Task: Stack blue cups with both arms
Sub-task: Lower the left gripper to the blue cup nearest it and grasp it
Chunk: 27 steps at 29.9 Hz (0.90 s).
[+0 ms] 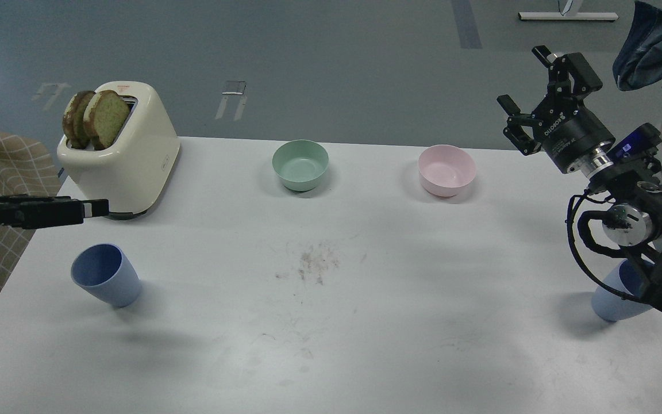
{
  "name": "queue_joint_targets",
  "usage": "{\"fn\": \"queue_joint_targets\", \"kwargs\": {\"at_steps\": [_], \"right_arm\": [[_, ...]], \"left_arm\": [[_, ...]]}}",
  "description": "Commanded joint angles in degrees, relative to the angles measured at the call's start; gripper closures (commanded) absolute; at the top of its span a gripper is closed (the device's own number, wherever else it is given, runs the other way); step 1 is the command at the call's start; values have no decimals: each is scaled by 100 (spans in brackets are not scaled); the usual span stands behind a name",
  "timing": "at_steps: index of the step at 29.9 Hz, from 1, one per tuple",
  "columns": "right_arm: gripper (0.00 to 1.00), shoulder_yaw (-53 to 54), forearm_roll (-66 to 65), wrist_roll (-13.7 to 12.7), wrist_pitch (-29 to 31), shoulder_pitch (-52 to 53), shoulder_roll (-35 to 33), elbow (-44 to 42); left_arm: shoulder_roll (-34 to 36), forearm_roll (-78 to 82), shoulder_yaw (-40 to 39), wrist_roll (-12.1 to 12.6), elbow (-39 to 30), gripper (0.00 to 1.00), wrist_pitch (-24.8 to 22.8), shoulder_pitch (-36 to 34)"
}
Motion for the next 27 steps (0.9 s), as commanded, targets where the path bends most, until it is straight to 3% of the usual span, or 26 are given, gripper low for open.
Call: {"fn": "queue_joint_targets", "kwargs": {"at_steps": [1, 8, 27], "right_arm": [[0, 8, -2, 0, -13, -43, -24, 54], [0, 8, -2, 0, -21, -113, -59, 125], [0, 8, -2, 0, -136, -236, -209, 256]], "left_arm": [[-109, 166, 205, 0, 194, 2, 232, 3], [-276, 184, 478, 0, 590, 2, 276, 11], [-821, 193, 1032, 0, 1108, 3, 1005, 380]]}}
